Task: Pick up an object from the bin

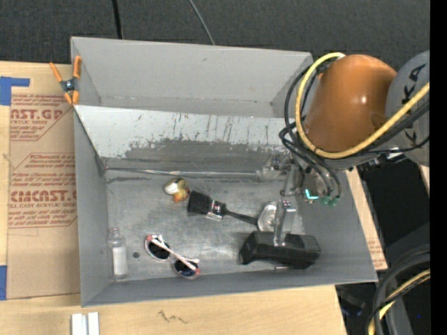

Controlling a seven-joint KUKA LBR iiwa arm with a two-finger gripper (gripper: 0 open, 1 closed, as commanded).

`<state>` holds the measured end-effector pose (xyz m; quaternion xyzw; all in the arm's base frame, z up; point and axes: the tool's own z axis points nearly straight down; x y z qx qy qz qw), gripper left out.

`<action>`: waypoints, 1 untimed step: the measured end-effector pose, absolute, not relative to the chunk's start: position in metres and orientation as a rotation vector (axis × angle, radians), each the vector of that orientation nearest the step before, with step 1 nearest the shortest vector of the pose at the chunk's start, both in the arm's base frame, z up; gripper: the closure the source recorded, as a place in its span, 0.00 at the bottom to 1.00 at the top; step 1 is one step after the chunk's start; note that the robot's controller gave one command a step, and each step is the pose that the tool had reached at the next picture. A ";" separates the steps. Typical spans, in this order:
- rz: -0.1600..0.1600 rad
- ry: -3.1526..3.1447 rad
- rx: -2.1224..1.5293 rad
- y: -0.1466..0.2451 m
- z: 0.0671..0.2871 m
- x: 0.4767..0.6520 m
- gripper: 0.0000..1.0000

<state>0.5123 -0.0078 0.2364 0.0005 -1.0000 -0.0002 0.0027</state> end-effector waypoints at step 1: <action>0.000 -3.143 0.001 -0.008 0.240 0.514 0.00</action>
Offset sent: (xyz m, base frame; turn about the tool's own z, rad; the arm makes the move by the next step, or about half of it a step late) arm -0.0295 -0.0858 -0.1664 -0.1472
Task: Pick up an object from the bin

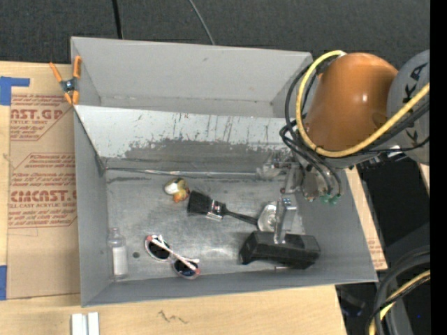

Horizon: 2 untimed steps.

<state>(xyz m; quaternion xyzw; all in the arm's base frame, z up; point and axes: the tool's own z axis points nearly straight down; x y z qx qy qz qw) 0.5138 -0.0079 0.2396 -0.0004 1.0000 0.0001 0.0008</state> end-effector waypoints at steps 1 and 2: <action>-0.001 3.134 -0.101 -0.043 0.170 0.502 0.00; -0.003 3.125 -0.310 -0.106 0.160 0.491 0.00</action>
Offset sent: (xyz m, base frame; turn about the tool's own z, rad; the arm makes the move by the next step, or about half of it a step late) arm -0.0225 -0.0940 -0.0796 -0.2025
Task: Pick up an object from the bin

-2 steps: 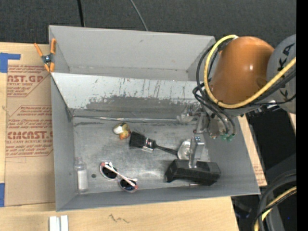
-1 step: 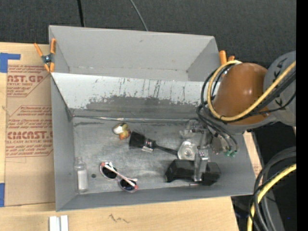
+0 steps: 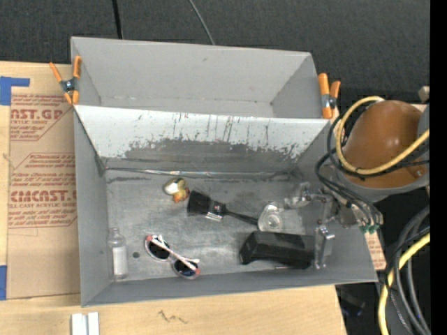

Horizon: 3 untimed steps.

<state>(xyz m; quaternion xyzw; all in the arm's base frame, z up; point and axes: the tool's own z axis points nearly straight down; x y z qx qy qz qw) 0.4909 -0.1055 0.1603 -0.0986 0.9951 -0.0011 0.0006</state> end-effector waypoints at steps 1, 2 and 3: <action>0.000 3.071 -0.659 -0.096 0.139 0.482 0.00; -0.017 3.050 -0.601 -0.083 0.081 0.490 0.00; -0.011 3.033 -0.606 -0.078 0.085 0.494 1.00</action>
Offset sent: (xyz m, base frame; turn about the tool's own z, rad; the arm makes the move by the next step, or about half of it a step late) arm -0.0114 0.0237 -0.0903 -0.1938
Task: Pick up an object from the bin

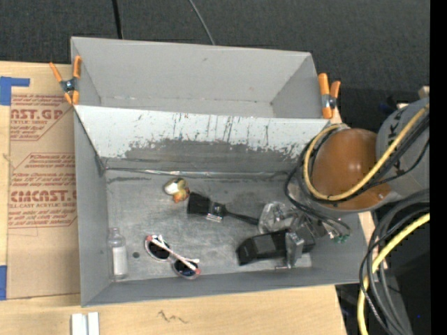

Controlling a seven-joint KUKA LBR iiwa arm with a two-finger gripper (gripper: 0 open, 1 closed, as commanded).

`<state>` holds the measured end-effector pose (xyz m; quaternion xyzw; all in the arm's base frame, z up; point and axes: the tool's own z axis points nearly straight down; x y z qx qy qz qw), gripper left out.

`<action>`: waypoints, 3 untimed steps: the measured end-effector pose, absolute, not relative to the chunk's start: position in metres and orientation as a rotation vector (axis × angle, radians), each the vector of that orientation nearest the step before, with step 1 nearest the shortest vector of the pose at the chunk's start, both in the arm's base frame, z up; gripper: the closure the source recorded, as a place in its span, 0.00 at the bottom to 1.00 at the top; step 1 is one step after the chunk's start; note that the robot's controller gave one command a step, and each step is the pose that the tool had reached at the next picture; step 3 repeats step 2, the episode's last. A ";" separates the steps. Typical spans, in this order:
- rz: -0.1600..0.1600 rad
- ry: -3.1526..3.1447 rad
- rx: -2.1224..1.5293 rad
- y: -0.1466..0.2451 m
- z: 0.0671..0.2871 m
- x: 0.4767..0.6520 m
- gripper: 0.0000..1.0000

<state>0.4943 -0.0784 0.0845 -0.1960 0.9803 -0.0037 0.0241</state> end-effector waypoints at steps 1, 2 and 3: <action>-0.011 3.033 -0.606 -0.078 0.085 0.494 1.00; -0.009 3.038 -0.607 -0.078 0.087 0.495 1.00; -0.009 3.038 -0.607 -0.078 0.087 0.495 1.00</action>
Offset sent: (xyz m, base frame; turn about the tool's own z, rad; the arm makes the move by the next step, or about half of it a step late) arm 0.0001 0.0000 0.0281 0.0004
